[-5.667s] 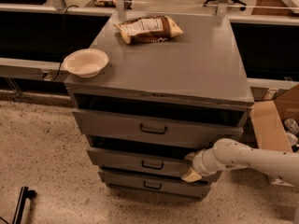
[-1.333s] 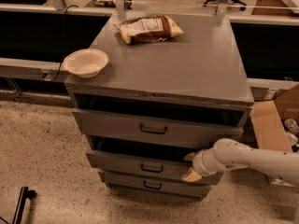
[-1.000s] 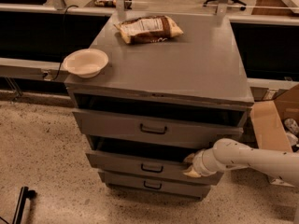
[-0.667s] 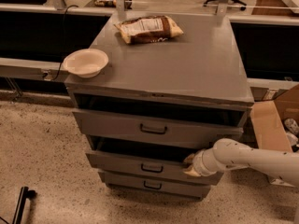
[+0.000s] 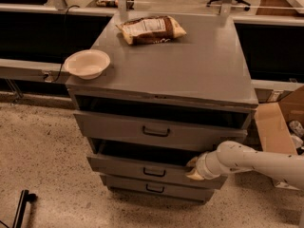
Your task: Open middle drawer
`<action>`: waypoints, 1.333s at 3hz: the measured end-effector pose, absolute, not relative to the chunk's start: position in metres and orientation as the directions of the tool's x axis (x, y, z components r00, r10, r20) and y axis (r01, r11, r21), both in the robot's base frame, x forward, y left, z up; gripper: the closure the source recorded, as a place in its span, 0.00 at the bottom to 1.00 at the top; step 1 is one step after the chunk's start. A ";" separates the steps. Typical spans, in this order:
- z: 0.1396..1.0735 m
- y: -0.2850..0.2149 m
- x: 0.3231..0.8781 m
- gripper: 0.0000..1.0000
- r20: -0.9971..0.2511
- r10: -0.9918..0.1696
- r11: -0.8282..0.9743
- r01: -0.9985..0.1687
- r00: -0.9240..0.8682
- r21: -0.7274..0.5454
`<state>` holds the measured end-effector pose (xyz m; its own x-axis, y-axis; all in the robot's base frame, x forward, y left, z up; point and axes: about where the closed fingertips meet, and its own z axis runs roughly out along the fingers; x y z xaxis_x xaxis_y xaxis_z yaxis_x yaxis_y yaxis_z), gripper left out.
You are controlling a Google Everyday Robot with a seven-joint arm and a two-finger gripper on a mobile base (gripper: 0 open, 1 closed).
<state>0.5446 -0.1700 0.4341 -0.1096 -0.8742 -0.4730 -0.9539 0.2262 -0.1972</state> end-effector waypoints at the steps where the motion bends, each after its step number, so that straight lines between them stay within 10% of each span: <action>1: 0.434 -0.170 0.545 0.40 -0.473 -0.874 0.226 -0.954 -0.110 -0.197; 3: 0.434 -0.170 0.545 0.00 -0.473 -0.874 0.226 -0.954 -0.110 -0.197; 4: 0.434 -0.170 0.545 0.08 -0.473 -0.874 0.226 -0.954 -0.110 -0.197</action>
Offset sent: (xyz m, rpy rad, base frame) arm -0.0350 0.0252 -0.0225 -0.5398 -0.1464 0.1822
